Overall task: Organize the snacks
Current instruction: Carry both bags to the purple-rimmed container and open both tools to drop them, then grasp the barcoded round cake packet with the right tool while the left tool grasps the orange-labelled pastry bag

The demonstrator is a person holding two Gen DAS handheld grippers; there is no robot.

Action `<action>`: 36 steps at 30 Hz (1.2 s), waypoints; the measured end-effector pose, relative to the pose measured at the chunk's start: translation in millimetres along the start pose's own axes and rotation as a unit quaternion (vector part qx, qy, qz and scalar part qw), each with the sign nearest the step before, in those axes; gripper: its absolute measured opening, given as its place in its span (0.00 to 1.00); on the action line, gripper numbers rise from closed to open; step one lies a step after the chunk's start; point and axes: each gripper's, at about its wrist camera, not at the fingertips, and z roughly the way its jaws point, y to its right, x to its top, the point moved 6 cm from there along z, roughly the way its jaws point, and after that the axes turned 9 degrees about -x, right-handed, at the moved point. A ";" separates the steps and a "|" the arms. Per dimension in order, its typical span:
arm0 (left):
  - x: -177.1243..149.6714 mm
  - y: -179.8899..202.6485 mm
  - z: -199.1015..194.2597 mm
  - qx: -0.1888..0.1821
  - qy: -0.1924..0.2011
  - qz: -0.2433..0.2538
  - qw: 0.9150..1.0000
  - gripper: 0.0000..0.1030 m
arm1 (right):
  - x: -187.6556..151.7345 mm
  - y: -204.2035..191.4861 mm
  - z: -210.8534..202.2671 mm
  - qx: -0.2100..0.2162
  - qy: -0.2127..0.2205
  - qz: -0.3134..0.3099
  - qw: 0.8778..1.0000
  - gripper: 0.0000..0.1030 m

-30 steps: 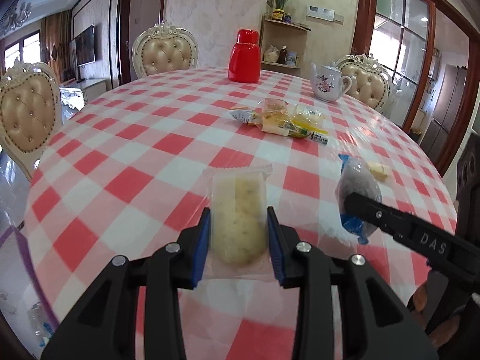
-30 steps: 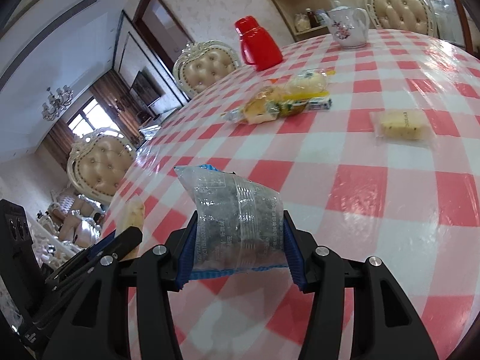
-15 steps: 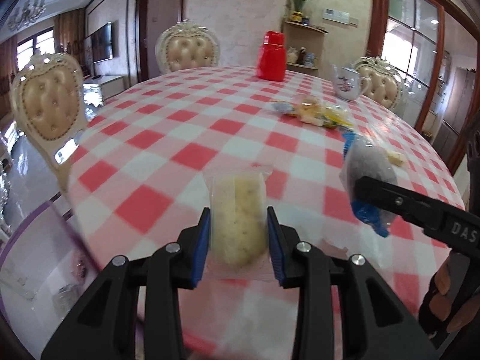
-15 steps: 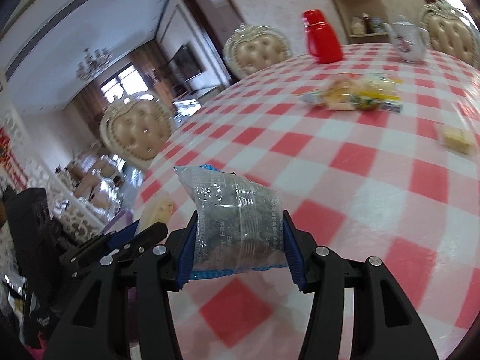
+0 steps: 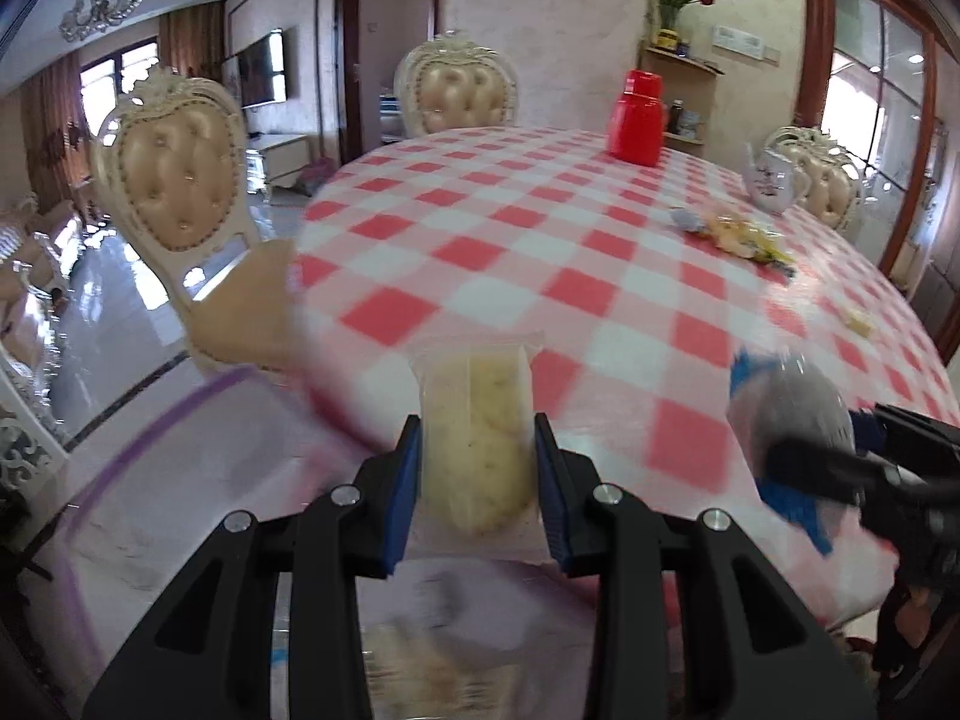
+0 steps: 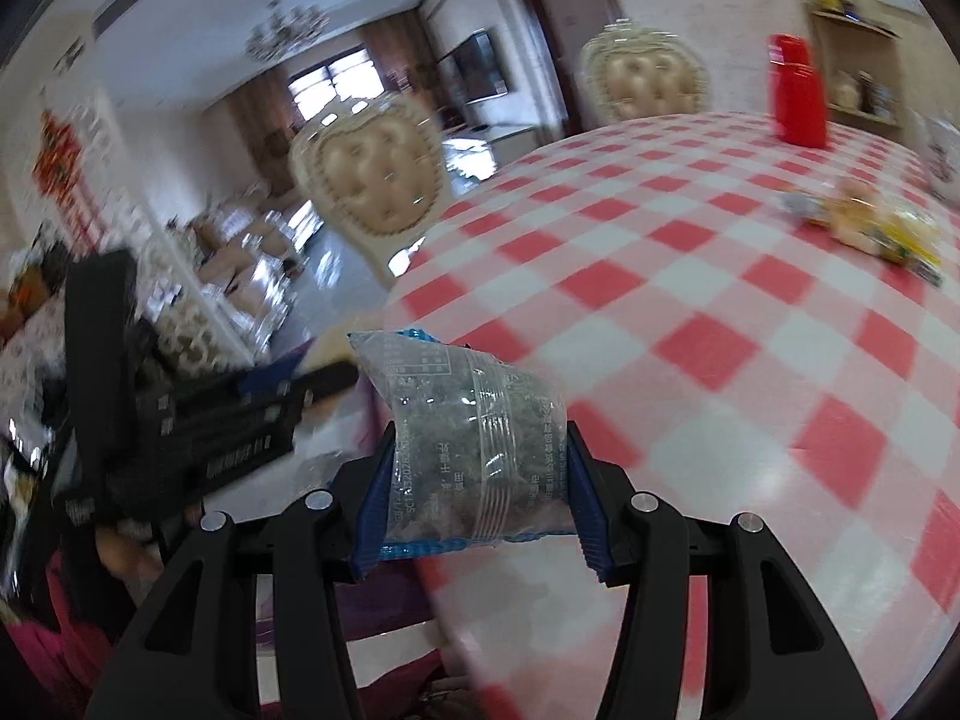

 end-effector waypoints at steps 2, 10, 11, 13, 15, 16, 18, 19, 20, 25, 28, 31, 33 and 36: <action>0.8 -19.2 -9.1 0.021 0.000 0.002 1.000 0.35 | -3.9 -23.1 4.8 0.012 -0.007 -0.024 1.000 0.49; -6.6 -80.2 -39.4 0.111 -0.036 0.028 0.993 0.62 | -27.5 -109.1 16.8 0.110 -0.038 -0.112 0.987 0.56; -4.8 -87.0 -45.0 0.129 -0.028 0.018 0.991 0.82 | -26.3 -110.8 12.8 0.113 -0.030 -0.115 0.986 0.60; 1.6 -99.4 -57.3 0.165 0.003 -0.013 0.986 0.87 | -16.4 -100.2 1.3 0.103 0.001 -0.105 0.989 0.65; 5.8 -100.6 -61.4 0.159 0.019 -0.041 0.986 0.89 | -8.1 -80.4 -5.0 0.091 0.011 -0.080 0.993 0.65; 7.4 -96.1 -61.0 0.142 0.028 -0.051 0.988 0.89 | -4.2 -65.2 -7.8 0.079 0.016 -0.063 0.995 0.65; 9.7 -80.7 -55.6 0.112 0.035 -0.051 0.992 0.89 | 1.6 -33.3 -10.9 0.056 0.020 -0.028 0.998 0.65; 11.4 -67.9 -50.0 0.094 0.036 -0.049 0.994 0.89 | 3.4 -18.2 -11.9 0.047 0.022 -0.010 0.999 0.65; 12.7 -56.3 -46.0 0.077 0.036 -0.048 0.995 0.90 | 5.2 3.5 -14.2 0.033 0.025 0.016 0.999 0.65; 29.0 40.4 -20.2 -0.058 0.027 -0.032 0.997 0.94 | 5.1 85.4 -30.2 -0.034 0.045 0.094 0.994 0.68; 44.7 104.3 -7.0 -0.119 0.027 0.001 0.992 0.97 | 0.4 137.0 -45.0 -0.086 0.063 0.130 0.986 0.74; 63.3 157.5 19.1 -0.156 0.023 0.019 0.987 0.97 | -10.7 185.4 -61.1 -0.116 0.072 0.174 0.975 0.78; 72.3 180.3 44.6 -0.169 0.016 0.008 0.986 0.98 | -17.8 215.1 -69.4 -0.131 0.075 0.197 0.969 0.79; 81.1 201.9 92.5 -0.162 -0.008 -0.023 0.987 0.98 | -28.7 258.7 -83.9 -0.152 0.080 0.233 0.957 0.80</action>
